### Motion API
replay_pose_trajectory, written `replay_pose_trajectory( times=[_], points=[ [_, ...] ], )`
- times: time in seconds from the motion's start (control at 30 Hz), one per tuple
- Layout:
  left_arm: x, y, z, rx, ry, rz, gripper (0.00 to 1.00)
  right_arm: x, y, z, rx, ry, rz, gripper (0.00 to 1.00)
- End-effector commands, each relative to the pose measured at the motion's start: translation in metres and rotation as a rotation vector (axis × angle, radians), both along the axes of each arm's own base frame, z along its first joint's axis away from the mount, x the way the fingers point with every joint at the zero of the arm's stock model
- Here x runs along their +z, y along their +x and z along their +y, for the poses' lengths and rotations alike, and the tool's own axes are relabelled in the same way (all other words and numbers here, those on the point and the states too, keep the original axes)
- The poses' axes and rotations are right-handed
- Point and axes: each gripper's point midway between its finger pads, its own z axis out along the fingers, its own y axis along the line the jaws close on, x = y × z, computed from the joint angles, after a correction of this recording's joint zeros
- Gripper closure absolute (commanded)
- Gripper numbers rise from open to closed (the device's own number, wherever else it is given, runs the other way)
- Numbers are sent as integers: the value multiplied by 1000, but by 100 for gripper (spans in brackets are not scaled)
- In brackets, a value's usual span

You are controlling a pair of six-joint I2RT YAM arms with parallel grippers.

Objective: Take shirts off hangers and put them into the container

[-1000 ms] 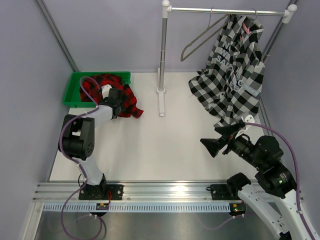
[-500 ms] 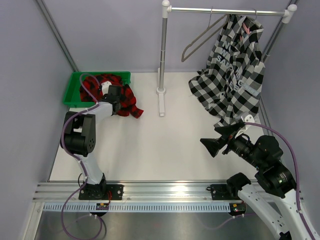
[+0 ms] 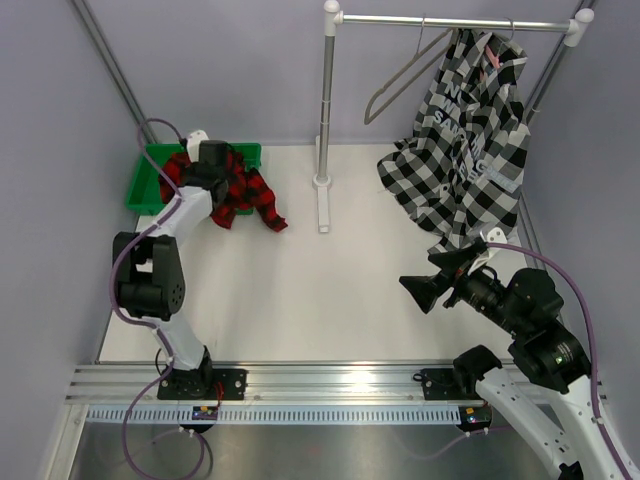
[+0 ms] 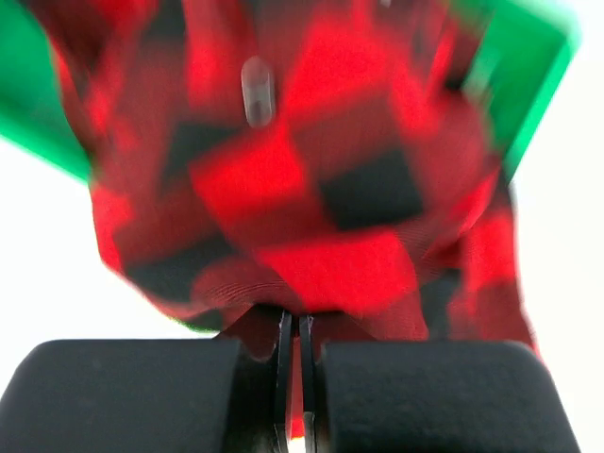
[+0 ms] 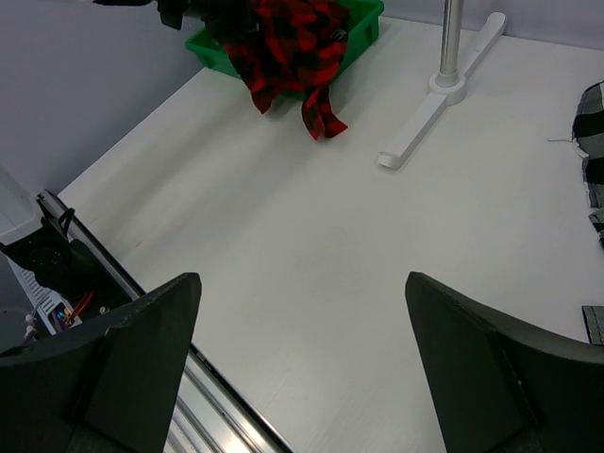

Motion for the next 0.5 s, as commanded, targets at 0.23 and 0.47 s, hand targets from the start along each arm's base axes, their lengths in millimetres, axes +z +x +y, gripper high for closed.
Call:
replay_pose_trajectory(
  times=[0.23, 0.47],
  points=[
    [125, 68, 79, 127, 138, -297, 100, 4, 1, 1, 5, 3, -17, 0],
    [98, 111, 113, 155, 183, -290, 100, 1, 4, 4, 13, -9, -15, 1]
  ],
)
